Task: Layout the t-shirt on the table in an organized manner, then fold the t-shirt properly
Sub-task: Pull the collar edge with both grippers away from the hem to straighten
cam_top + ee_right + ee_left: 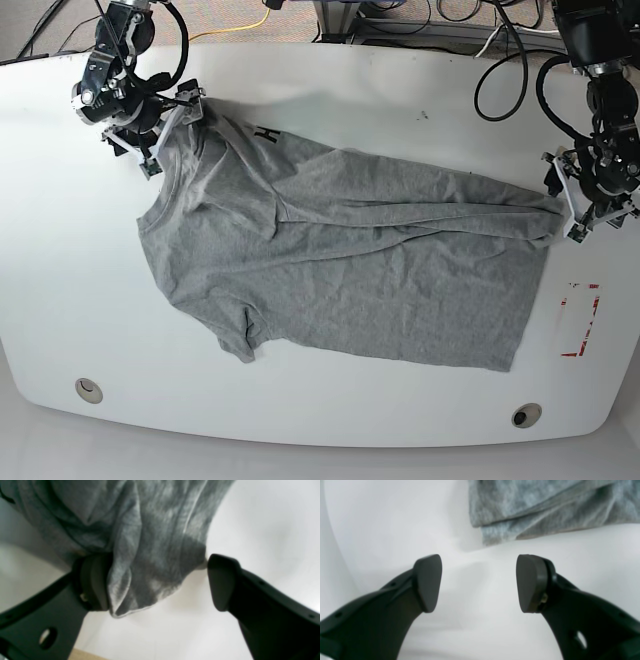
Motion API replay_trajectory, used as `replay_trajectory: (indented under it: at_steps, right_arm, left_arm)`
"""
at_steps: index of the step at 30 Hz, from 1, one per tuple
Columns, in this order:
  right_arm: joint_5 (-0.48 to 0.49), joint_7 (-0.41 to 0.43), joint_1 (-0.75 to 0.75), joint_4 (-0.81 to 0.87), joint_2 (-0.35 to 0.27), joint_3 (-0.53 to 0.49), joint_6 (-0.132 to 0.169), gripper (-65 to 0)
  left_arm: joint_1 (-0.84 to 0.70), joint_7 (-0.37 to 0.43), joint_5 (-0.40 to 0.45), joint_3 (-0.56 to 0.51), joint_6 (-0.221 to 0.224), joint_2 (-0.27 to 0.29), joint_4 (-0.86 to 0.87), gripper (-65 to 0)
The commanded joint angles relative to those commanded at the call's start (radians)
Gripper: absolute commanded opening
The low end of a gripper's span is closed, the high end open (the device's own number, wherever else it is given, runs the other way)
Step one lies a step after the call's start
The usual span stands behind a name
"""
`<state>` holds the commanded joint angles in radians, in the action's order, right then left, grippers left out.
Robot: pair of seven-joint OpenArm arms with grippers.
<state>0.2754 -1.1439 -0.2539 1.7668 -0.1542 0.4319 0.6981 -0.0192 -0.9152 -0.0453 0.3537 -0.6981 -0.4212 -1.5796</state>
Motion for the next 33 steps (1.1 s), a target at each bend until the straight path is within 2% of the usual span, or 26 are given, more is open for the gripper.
replay_trajectory:
  at_steps: [2, 6, 8, 14, 20, 33]
  right_arm:
    - [0.000, 0.005, 0.000, -0.011, 0.000, 0.000, 0.000, -35.2]
    - [-0.002, 0.005, 0.000, -0.008, -0.002, 0.002, 0.000, -54.9]
    - [-0.003, 0.005, 0.000, -0.008, -0.002, 0.002, 0.000, -58.5]
    - [0.000, 0.005, 0.008, -0.006, -0.023, -0.002, 0.000, -56.3]
    - [0.000, 0.005, 0.020, -0.008, -0.037, -0.002, 0.000, -56.4]
    - [0.000, 0.005, 0.021, -0.005, -0.055, 0.002, 0.000, -56.4]
  left_arm:
    - [0.000, 0.000, 0.002, 0.000, 0.000, 0.000, 0.000, -21.7]
    - [0.000, 0.000, 0.002, 0.000, 0.000, 0.000, 0.000, -21.7]
    - [0.000, 0.000, 0.002, 0.000, 0.000, 0.000, 0.000, -21.7]
    - [0.014, 0.002, 0.000, 0.000, 0.000, 0.005, 0.000, -21.7]
    - [0.061, 0.002, 0.002, 0.005, 0.000, 0.049, 0.009, -21.7]
    - [0.132, 0.002, 0.002, 0.002, 0.000, 0.068, 0.169, -21.7]
